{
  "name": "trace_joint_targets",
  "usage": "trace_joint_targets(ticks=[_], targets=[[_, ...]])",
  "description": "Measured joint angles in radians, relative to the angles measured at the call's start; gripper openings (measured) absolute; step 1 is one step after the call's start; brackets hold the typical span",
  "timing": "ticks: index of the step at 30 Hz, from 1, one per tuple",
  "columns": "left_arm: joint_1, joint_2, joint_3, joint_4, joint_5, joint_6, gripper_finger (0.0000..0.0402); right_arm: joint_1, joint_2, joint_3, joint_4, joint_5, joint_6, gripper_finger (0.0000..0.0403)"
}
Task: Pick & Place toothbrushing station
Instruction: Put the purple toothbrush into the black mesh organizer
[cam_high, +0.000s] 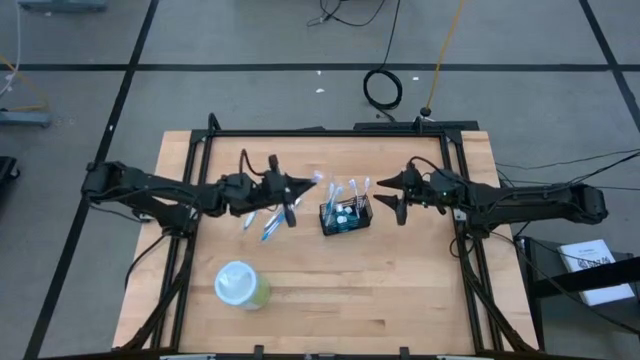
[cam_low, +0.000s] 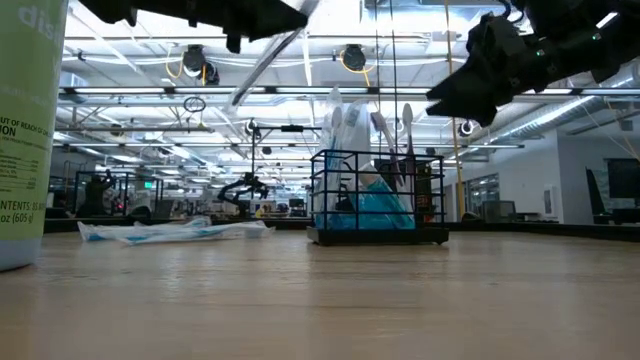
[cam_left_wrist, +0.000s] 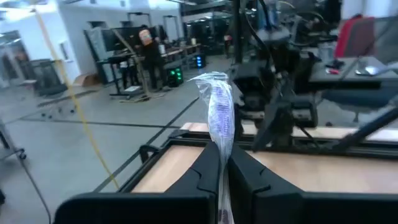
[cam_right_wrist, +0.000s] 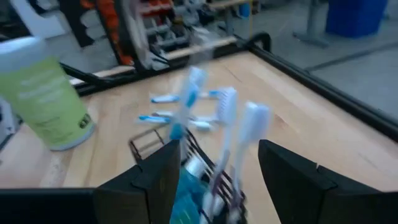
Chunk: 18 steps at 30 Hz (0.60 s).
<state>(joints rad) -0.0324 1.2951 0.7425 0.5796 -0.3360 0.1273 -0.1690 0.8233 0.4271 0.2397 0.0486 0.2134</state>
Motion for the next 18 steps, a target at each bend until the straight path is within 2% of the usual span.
trace_joint_targets(ticks=[10, 18], targets=[[-0.001, 0.170, -0.001, 0.331, 0.237, 0.001, 0.0006, 0.108, 0.116, 0.000, 0.263, 0.002, -0.098, 0.0208], [0.000, 0.266, 0.048, 0.360, 0.258, -0.024, 0.0008, 0.194, 0.323, 0.002, 0.713, 0.000, -0.151, 0.0208]])
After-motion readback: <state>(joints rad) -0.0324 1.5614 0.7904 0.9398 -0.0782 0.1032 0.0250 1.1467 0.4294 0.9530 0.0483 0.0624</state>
